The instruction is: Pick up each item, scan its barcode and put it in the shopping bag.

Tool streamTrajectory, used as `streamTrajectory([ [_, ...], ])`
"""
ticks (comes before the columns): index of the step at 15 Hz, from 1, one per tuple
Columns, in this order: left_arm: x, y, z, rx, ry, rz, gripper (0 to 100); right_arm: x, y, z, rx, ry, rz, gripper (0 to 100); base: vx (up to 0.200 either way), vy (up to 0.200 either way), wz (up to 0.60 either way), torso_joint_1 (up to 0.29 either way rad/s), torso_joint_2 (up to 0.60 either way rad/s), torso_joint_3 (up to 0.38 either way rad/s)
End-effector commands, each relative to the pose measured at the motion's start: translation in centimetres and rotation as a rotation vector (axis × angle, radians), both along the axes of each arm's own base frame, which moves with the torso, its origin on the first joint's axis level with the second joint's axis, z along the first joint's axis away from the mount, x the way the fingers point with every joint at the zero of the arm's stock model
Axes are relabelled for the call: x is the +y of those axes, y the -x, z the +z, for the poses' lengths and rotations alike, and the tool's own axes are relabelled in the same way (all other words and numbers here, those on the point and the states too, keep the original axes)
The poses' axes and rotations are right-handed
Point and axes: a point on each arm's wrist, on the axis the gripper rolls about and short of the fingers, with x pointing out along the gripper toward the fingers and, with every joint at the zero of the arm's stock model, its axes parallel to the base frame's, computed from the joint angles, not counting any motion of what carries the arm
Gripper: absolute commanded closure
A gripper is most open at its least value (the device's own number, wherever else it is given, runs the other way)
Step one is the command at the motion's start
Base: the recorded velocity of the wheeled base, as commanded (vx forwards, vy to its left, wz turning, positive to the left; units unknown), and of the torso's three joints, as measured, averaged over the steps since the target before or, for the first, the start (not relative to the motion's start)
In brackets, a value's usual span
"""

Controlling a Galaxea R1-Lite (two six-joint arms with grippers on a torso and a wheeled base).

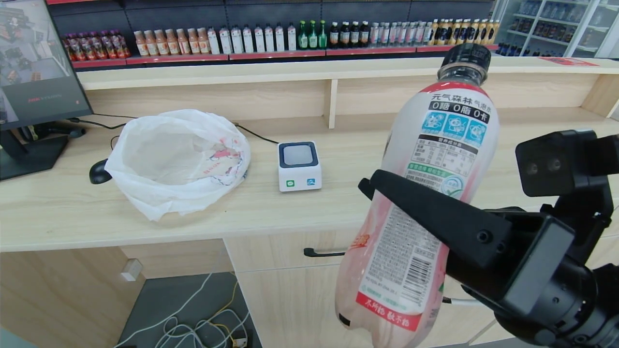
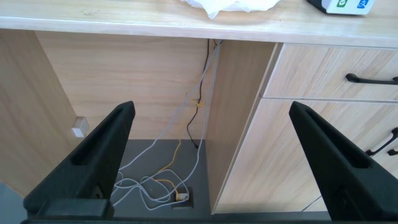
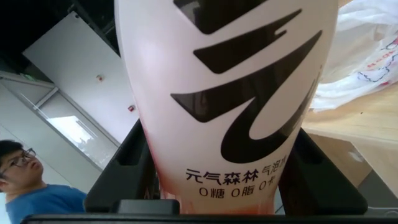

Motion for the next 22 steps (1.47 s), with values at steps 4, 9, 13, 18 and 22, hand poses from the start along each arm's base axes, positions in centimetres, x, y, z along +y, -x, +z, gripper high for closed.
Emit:
streamTrajectory([
  [4, 0.0, 0.0, 0.0, 0.0, 0.0, 0.0, 0, 0.8, -0.6, -1.0, -0.07, 0.076, -0.048, 100, 0.0, 0.0, 0.0, 0.0, 0.0, 0.0],
  [9, 0.0, 0.0, 0.0, 0.0, 0.0, 0.001, 0, 1.4, -1.1, -2.3, -0.261, 0.232, -0.164, 100, 0.0, 0.0, 0.0, 0.0, 0.0, 0.0],
  [13, 0.0, 0.0, 0.0, 0.0, 0.0, 0.0, 0, 1.8, -2.0, -4.1, -0.296, 0.373, -0.405, 100, 0.0, 0.0, 0.0, 0.0, 0.0, 0.0],
  [18, 0.0, 0.0, 0.0, 0.0, 0.0, 0.001, 0, 1.0, -3.5, -3.9, -0.303, 0.426, -0.6, 100, 0.0, 0.0, 0.0, 0.0, 0.0, 0.0],
  [22, 0.0, 0.0, 0.0, 0.0, -0.001, 0.0, 0, -0.5, -5.4, -3.6, -0.388, 0.511, -0.742, 100, 0.0, 0.0, 0.0, 0.0, 0.0, 0.0],
])
